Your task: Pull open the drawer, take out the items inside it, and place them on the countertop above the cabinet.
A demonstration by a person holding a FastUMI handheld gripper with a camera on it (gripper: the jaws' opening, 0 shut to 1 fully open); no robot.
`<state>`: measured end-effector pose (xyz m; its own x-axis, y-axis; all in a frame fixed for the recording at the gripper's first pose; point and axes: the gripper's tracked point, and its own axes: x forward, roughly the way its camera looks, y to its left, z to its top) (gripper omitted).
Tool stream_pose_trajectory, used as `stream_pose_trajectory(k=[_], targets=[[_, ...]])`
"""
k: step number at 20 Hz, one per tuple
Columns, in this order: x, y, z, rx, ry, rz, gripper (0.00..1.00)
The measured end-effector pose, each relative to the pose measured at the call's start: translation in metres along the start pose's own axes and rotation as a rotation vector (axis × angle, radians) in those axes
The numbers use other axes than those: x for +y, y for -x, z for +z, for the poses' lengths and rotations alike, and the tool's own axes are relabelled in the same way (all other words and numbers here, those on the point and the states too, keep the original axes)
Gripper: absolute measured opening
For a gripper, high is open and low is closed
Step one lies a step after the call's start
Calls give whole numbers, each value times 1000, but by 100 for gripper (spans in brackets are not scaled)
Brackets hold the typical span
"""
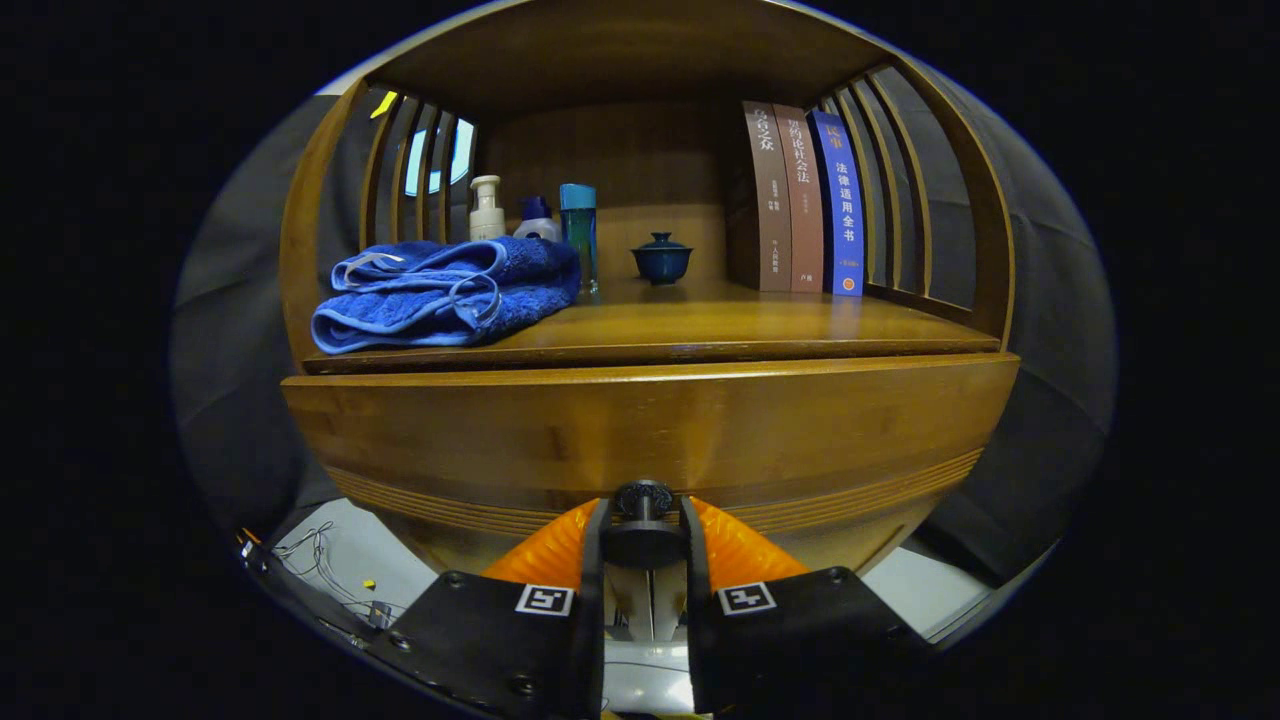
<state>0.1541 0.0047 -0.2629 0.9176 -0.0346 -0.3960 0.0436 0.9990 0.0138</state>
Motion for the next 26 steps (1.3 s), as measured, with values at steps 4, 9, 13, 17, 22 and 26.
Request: stream_pose_trajectory(k=[4, 9, 13, 17, 22, 26], targets=[[-1, 34, -13, 41, 13, 4, 38], [-2, 83, -31, 92, 22, 5, 38], [-4, 115, -43, 117, 29, -4, 38], [-5, 143, -60, 147, 38, -16, 37], [-6, 161, -71, 167, 25, -25, 37], [-7, 167, -72, 168, 34, -33, 45]])
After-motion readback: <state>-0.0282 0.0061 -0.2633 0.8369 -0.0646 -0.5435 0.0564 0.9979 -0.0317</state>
